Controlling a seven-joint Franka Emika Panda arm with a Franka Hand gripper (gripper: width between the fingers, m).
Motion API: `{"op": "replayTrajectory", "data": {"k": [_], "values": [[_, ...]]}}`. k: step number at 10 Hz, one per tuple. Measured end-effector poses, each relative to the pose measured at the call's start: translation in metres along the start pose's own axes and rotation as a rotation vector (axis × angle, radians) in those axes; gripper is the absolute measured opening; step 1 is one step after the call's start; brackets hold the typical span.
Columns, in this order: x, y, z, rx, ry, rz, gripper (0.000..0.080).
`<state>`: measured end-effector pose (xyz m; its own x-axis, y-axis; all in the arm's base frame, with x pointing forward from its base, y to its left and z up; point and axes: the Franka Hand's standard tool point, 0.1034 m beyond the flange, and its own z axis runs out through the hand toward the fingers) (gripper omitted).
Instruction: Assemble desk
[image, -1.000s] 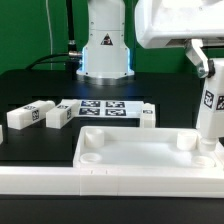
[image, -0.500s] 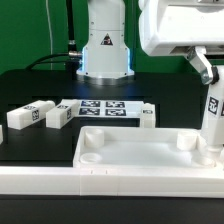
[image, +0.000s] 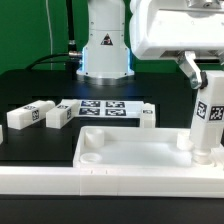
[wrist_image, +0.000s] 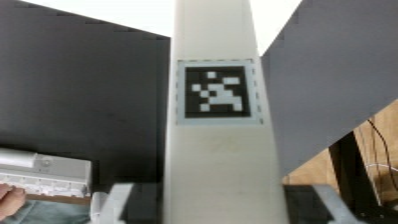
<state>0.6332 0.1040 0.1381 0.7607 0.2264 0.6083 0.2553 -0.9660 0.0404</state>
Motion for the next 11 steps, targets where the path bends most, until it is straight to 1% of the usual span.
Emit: {"op": "replayTrajectory", "data": {"k": [2, 5, 9, 11], "values": [[-0.002, -0.004, 0.002, 0.005, -0.004, -0.004, 0.0290], [-0.005, -0.004, 0.004, 0.005, -0.009, -0.004, 0.0290], [-0.015, -0.006, 0.011, 0.009, -0.023, -0.004, 0.0290], [-0.013, -0.007, 0.012, 0.005, 0.003, -0.005, 0.0290]]}}
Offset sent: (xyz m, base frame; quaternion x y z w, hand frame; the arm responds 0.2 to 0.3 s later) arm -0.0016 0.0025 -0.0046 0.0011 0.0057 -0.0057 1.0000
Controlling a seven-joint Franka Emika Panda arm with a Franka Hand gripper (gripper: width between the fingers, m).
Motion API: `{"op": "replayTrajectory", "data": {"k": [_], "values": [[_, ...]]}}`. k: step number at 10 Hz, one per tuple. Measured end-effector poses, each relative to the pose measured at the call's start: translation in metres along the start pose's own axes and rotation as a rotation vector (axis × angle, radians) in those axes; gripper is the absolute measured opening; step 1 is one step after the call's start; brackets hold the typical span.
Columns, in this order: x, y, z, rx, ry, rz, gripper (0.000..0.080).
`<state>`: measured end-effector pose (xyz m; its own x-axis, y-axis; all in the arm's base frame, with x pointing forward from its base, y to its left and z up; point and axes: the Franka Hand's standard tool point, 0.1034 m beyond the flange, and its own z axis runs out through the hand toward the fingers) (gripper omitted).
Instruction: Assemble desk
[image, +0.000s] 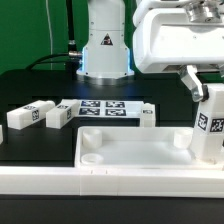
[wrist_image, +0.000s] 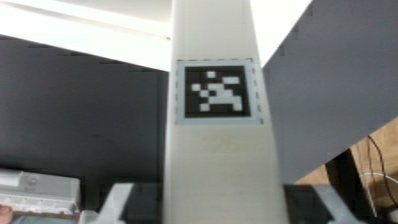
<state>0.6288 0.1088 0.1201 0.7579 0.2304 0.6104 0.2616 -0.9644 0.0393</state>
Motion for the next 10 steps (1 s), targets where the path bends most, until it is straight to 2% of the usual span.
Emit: {"op": "replayTrajectory", "data": {"k": [2, 4, 5, 6, 8, 10], "values": [[0.000, 0.000, 0.000, -0.001, 0.004, 0.000, 0.0290], [0.000, 0.000, 0.000, -0.001, 0.003, 0.000, 0.0569], [0.000, 0.000, 0.000, -0.001, 0.003, 0.000, 0.0569], [0.000, 0.000, 0.000, -0.001, 0.003, 0.000, 0.0633], [0.003, 0.000, -0.002, 0.001, -0.006, 0.005, 0.0645], [0.014, -0.002, -0.013, 0.005, -0.022, 0.006, 0.0649]]}}
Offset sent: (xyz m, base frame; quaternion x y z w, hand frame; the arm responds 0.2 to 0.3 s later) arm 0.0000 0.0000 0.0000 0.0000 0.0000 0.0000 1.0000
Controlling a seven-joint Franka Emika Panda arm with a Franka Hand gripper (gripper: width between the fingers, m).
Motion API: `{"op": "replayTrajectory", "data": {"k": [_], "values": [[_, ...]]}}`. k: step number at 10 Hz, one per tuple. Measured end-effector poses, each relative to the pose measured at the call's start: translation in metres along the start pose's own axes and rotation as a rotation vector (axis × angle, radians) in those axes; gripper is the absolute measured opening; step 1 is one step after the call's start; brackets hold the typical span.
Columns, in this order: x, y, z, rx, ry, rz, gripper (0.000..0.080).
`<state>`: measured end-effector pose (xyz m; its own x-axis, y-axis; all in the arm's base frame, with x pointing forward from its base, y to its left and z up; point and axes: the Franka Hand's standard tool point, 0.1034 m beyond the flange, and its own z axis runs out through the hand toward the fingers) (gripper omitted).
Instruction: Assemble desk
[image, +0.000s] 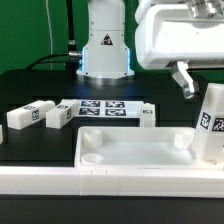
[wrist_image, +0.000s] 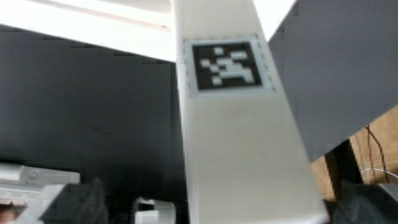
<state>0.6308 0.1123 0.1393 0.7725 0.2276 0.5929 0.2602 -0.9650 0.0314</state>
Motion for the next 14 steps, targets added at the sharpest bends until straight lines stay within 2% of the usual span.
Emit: {"op": "replayTrajectory", "data": {"k": [2, 6, 7, 8, 12, 13, 14], "values": [[0.007, 0.004, -0.008, 0.001, -0.016, 0.002, 0.0649], [0.000, 0.000, -0.004, 0.016, -0.080, 0.001, 0.0649], [-0.006, -0.004, 0.000, 0.038, -0.180, 0.004, 0.0649], [-0.002, -0.002, 0.001, 0.045, -0.219, 0.007, 0.0649], [-0.013, -0.012, 0.006, 0.092, -0.511, 0.069, 0.0649], [-0.014, -0.013, 0.007, 0.098, -0.559, 0.084, 0.0649], [-0.017, -0.013, 0.007, 0.092, -0.585, 0.118, 0.0649]]}}
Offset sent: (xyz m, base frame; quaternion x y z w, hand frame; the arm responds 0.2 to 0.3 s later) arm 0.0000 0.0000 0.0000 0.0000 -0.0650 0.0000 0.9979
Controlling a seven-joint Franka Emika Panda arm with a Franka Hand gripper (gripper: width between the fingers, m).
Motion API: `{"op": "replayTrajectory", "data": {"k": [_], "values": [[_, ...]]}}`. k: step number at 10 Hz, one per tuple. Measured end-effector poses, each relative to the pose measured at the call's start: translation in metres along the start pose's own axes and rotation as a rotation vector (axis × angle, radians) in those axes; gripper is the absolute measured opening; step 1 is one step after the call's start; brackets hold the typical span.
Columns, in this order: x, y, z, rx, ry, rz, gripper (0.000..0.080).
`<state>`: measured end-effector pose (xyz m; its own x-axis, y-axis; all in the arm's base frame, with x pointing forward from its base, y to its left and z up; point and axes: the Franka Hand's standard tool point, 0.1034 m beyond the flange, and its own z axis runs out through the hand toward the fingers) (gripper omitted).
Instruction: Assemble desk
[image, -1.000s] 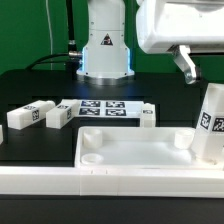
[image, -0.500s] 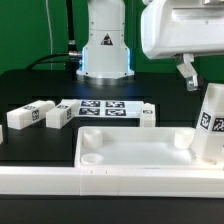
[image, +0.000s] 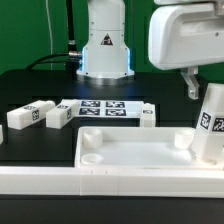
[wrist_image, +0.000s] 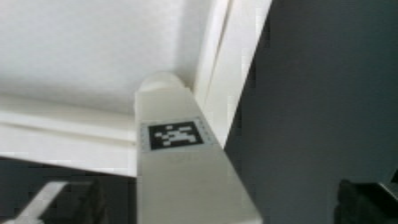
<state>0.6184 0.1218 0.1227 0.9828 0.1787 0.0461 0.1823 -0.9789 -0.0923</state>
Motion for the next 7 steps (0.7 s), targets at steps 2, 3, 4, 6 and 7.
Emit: {"op": "replayTrajectory", "data": {"k": [2, 3, 4, 6, 7], "values": [[-0.0016, 0.0053, -0.0001, -0.007, -0.012, 0.024, 0.0649], [-0.0016, 0.0074, -0.0002, -0.008, -0.012, 0.024, 0.0649], [-0.0015, 0.0099, -0.0003, -0.008, -0.011, 0.018, 0.0649], [-0.0001, 0.0112, -0.0014, -0.008, -0.008, 0.018, 0.0527], [0.0018, 0.0115, -0.0031, -0.008, -0.005, 0.017, 0.0393]]}}
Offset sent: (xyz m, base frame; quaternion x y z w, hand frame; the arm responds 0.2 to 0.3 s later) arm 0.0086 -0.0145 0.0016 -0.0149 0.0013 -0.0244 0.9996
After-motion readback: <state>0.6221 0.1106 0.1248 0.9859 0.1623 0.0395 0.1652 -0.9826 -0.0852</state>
